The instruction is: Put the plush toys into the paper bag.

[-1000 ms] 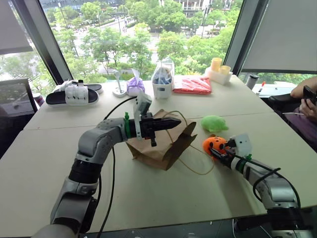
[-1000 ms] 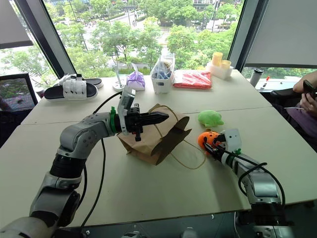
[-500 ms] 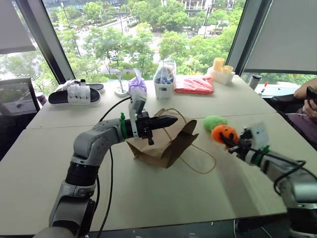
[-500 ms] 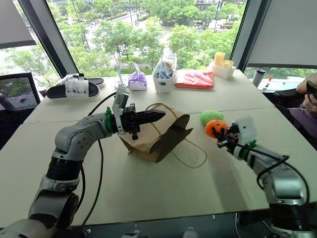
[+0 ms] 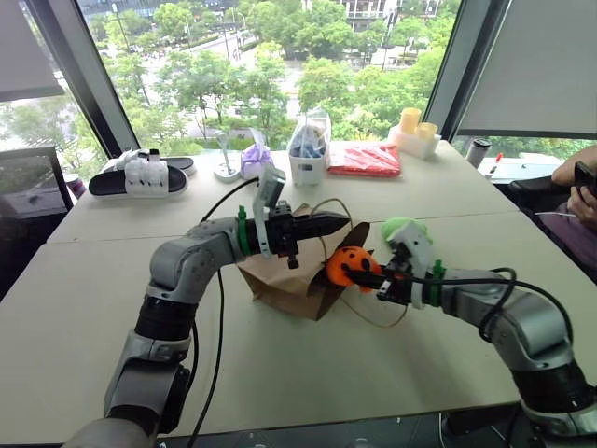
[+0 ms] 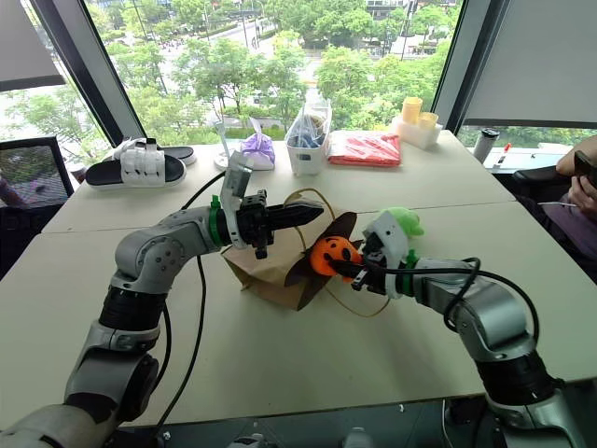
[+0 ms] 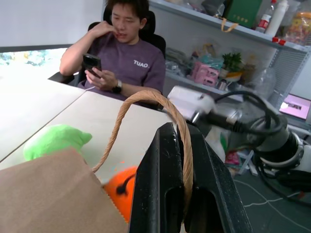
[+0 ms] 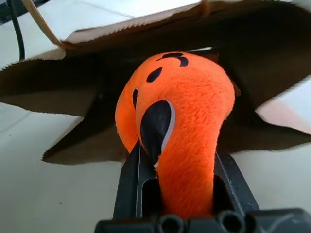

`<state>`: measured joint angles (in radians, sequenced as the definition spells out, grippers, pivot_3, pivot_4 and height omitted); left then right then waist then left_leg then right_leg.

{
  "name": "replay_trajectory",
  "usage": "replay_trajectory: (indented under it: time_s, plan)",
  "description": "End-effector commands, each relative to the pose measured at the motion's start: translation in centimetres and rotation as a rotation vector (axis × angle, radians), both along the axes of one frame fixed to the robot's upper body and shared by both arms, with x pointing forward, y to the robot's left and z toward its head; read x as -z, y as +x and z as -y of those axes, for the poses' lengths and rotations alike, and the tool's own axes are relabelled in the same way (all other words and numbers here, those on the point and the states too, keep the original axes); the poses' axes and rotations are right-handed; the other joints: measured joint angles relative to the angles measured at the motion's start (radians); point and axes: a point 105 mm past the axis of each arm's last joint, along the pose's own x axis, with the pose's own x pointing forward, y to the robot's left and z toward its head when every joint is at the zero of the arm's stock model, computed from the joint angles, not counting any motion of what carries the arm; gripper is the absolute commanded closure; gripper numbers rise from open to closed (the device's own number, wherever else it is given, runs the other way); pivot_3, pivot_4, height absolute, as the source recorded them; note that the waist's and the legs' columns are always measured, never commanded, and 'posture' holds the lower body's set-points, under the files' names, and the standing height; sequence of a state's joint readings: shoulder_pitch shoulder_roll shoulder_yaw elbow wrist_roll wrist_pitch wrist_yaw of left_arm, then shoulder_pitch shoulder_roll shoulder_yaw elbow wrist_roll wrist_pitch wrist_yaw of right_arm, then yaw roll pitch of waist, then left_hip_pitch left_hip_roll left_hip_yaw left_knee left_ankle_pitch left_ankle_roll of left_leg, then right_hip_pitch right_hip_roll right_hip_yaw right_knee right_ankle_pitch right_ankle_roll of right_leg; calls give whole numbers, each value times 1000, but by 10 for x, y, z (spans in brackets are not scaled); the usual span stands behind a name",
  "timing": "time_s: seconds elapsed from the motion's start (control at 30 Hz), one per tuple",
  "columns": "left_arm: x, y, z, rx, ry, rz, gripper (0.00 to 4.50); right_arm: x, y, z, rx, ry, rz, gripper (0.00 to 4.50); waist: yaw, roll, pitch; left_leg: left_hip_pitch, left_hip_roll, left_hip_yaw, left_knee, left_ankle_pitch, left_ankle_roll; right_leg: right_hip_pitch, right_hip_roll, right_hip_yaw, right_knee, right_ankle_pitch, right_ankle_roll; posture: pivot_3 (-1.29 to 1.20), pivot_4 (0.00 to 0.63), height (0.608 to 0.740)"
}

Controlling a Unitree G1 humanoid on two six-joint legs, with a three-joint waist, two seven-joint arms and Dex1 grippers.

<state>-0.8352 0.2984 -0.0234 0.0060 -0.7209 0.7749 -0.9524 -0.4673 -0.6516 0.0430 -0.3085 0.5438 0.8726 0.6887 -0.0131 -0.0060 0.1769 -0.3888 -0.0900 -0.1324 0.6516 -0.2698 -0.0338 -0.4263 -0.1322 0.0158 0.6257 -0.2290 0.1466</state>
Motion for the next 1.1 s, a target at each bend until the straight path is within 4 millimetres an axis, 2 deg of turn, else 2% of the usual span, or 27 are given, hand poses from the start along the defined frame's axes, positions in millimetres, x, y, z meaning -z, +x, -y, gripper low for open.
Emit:
replay_trajectory:
  time_s: [0.03, 0.07, 0.13, 0.17, 0.37, 0.43, 0.5, 0.67, 0.73, 0.8, 0.93, 1.0, 1.1]
  plan:
    - [-14, -5, 2, 14, -34, 43, 4500, -7, 11, -16, -30, -18, 61, 4346, 4, 0, 0, 0, 0, 0, 0, 0, 0, 0, 0, 0, 0, 0, 0, 0, 150, 740]
    - [-15, -5, 2, 11, -44, 38, 4500, -6, 18, -20, -24, -19, 67, 4346, 2, 0, 0, 0, 0, -1, 0, 0, 0, 0, 0, 0, 0, 0, 0, 0, 150, 740]
    - [-16, -5, 2, 6, -54, 32, 4500, -4, 26, -24, -13, -23, 78, 3315, -2, 0, 0, -1, 0, -1, 0, 1, -2, 0, 0, 0, 0, 0, 0, 0, 150, 740]
    - [-16, -3, 1, -4, -61, 28, 4500, -4, 28, -25, -7, -24, 85, 3050, -2, 0, 0, -1, 0, -1, 0, 1, -2, 0, 0, 0, 0, 0, 0, 0, 150, 740]
    - [-23, 6, -4, -53, -119, -9, 4500, -7, 34, -27, 14, -10, 117, 19, 0, 0, 0, -1, 0, -1, -1, 3, -5, -1, 0, 0, 0, 0, 0, 0, 150, 740]
    - [-23, 8, -5, -62, -127, -17, 4500, -12, 33, -26, 20, 6, 130, 19, 0, 0, 0, -1, 0, -1, -1, 3, -5, -1, 0, 0, 0, 0, 0, 0, 150, 740]
    - [-22, 10, -6, -75, -123, -18, 4500, -21, 23, -20, 7, 45, 134, 19, 2, 0, 0, -1, 0, -1, -1, 3, -5, -1, 0, 0, 0, 0, 0, 0, 150, 740]
    - [-22, 13, -9, -94, -123, -16, 4500, -47, -11, 6, -37, 196, 107, 19, 4, 0, 0, -2, 0, -2, -1, 2, -4, -1, 0, 0, 0, 0, 0, 0, 150, 740]
    - [-21, 13, -9, -95, -117, -15, 4500, -63, -15, 28, 19, 294, 120, 19, 3, 0, 0, -2, 0, -1, -1, 1, -2, -1, 0, 0, -1, 0, 0, 0, 150, 740]
    - [-20, 13, -9, -95, -113, -16, 4500, -70, -5, 58, 153, 333, 154, 19, 2, 0, 0, -2, 0, -1, -1, 0, -1, -1, 0, 0, 0, 0, 0, 0, 150, 740]
    - [-18, 12, -8, -92, -110, -17, 4500, -59, 42, 108, 500, 231, 242, 19, -2, 0, 0, 0, 0, 1, 0, 0, 0, -1, 0, 0, 1, 0, 0, 0, 150, 740]
    - [-18, 12, -7, -93, -109, -18, 4500, -45, 66, 121, 613, 135, 255, 19, -5, 0, 0, 0, 0, 4, 0, 0, 0, -1, 0, 1, 2, 0, 0, 0, 150, 740]
    - [-17, 12, -7, -99, -109, -18, 4500, -28, 100, 125, 694, 35, 247, 19, -8, 0, 0, 1, 0, 6, -1, 1, -2, -2, 0, 2, 2, 0, 0, 0, 150, 740]
